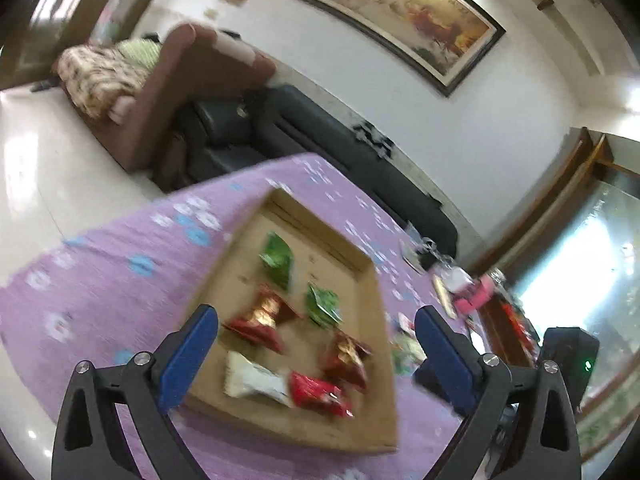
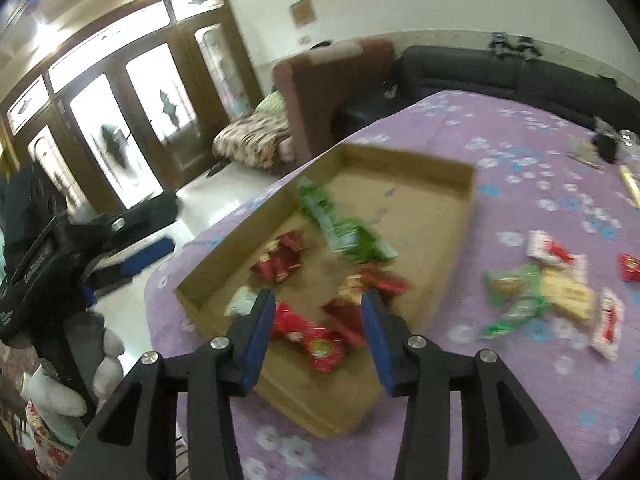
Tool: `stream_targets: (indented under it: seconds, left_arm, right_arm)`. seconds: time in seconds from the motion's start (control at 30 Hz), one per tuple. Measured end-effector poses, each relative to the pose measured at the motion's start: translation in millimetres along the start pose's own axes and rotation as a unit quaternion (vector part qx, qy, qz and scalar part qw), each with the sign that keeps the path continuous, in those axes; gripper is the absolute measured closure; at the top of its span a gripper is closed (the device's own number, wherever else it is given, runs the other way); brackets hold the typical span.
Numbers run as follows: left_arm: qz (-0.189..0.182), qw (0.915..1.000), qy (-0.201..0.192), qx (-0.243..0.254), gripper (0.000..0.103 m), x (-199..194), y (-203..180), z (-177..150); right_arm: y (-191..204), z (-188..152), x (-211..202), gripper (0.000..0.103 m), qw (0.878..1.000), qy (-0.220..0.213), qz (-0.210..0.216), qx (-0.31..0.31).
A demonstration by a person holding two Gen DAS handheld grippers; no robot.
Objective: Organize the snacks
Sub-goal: 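Open both tools over the cardboard box to drop the two packets, then grasp the white red-printed sachet with the right tool while the left tool approaches a green candy bag, then close the left tool on the clear green-trimmed candy bag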
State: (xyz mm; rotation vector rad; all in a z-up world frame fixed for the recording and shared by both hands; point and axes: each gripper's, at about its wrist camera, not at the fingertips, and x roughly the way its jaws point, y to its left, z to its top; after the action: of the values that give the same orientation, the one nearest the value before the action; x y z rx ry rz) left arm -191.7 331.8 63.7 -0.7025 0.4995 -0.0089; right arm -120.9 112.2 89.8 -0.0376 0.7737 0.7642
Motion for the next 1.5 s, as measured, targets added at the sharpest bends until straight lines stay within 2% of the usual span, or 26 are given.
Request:
stream_targets:
  seconds: [0.17, 0.27, 0.37, 0.43, 0.5, 0.67, 0.87, 1.0, 1.03, 1.07, 1.3, 1.37, 1.5]
  left_arm:
    - [0.005, 0.9987, 0.036, 0.036, 0.003, 8.9, -24.2, -10.4]
    - [0.018, 0.9969, 0.046, 0.062, 0.003, 13.0, -38.9, -15.5]
    - [0.020, 0.9938, 0.065, 0.088, 0.003, 19.5, -52.1, -22.3]
    - [0.029, 0.9897, 0.078, 0.117, 0.010, 27.5, -66.9, -29.6]
    - [0.028, 0.9840, 0.091, 0.151, 0.029, 34.9, -84.0, -39.0]
    - [0.027, 0.9719, 0.105, 0.209, 0.032, 42.2, -116.6, -59.0]
    - [0.026, 0.9548, 0.129, 0.267, 0.032, 59.1, -149.2, -73.8]
    - [0.025, 0.9467, 0.142, 0.288, 0.032, 77.9, -164.8, -77.4]
    - [0.025, 0.9447, 0.147, 0.292, 0.032, 85.6, -168.8, -78.5]
    - [0.024, 0.9430, 0.152, 0.295, 0.032, 92.2, -172.1, -78.9]
    - [0.015, 0.9282, 0.200, 0.313, 0.032, 142.7, -194.5, -90.7]
    - [0.021, 0.9230, 0.209, 0.323, 0.032, 158.9, -200.9, -97.7]
    - [0.044, 0.9210, 0.219, 0.319, 0.032, 186.9, -204.1, -101.0]
  right_arm:
    - [-67.1, -3.6, -45.0, 0.052, 0.996, -0.033, -0.062, 0.055]
    - [-124.7, -9.7, -74.7, 0.052, 0.986, -0.045, -0.111, 0.114]
    - [-179.5, -21.0, -99.9, 0.052, 0.971, -0.049, -0.153, 0.176]
    - [-204.8, -25.6, -107.0, 0.052, 0.964, -0.044, -0.174, 0.199]
    - [-216.7, -27.7, -103.1, 0.052, 0.961, -0.033, -0.179, 0.206]
    - [-220.2, -24.4, -67.0, 0.052, 0.965, 0.002, -0.154, 0.211]
    - [-207.0, -17.1, -22.4, 0.052, 0.968, 0.037, -0.194, 0.155]
    - [-205.4, -19.5, -5.7, 0.053, 0.967, 0.054, -0.212, 0.133]
    - [-206.4, -20.6, -5.4, 0.057, 0.967, 0.053, -0.212, 0.133]
    - [-206.2, -20.4, -5.2, 0.073, 0.967, 0.055, -0.212, 0.134]
    - [-223.3, -25.7, -16.3, 0.077, 0.963, 0.043, -0.216, 0.154]
    - [-231.1, -26.5, -22.2, 0.077, 0.962, 0.038, -0.210, 0.168]
    - [-242.4, -26.5, -37.0, 0.077, 0.960, 0.019, -0.207, 0.189]
